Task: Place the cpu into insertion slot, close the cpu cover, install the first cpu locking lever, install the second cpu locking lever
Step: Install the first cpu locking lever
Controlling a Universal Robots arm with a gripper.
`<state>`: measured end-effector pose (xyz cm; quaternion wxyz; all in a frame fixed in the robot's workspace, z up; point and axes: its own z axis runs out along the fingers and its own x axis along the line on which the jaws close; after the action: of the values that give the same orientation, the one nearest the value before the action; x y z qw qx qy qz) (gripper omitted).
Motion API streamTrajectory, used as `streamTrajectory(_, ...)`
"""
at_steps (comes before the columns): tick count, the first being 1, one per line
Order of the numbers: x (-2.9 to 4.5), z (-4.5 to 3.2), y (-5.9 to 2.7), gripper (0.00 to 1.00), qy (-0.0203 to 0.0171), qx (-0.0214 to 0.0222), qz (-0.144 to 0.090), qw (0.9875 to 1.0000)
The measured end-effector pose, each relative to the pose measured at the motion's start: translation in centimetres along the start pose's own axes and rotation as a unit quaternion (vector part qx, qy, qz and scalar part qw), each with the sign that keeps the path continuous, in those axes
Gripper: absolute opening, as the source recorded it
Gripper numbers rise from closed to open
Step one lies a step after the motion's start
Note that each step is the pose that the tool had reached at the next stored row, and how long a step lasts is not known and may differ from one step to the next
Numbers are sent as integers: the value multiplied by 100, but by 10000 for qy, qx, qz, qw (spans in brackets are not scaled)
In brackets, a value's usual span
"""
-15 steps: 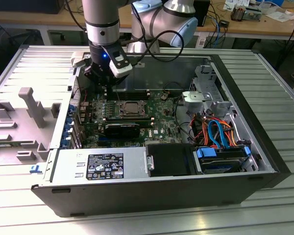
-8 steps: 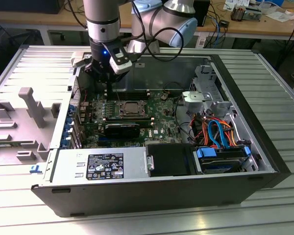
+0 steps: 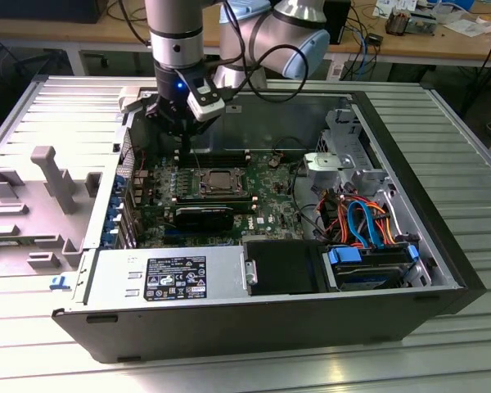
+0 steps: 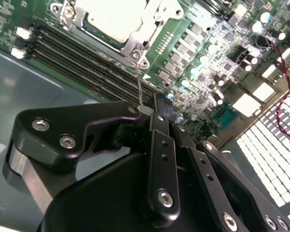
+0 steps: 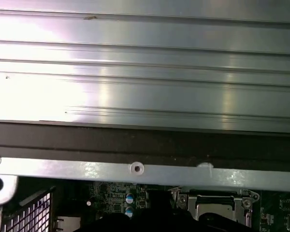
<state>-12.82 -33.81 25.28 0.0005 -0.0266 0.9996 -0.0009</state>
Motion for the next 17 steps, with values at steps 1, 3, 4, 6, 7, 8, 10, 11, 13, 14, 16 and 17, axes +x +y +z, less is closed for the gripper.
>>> streamTrajectory(1, -22, 1, -1, 11, 3, 0, -1, 10000)
streamTrajectory(3, -62, 2, -3, 11, 6, 0, -1, 10000)
streamTrajectory(4, -90, 3, -5, 11, 7, 0, -1, 10000)
streamTrajectory(6, -115, 4, -6, 11, 8, 0, -1, 10000)
streamTrajectory(7, -127, 4, -7, 11, 9, 0, -1, 10000)
streamTrajectory(8, -135, 5, -7, 11, 9, 0, -1, 10000)
streamTrajectory(10, -159, 7, -9, 11, 10, 0, -1, 10000)
streamTrajectory(11, -160, 7, -9, 11, 10, 0, 0, 10000)
streamTrajectory(13, -162, 11, -9, 11, 10, 0, -1, 10000)
streamTrajectory(14, -162, 11, -9, 11, 10, 0, -1, 10000)
streamTrajectory(16, -162, 14, -9, 11, 10, 0, -1, 10000)
streamTrajectory(17, -162, 17, -8, 11, 10, -1, -1, 10000)
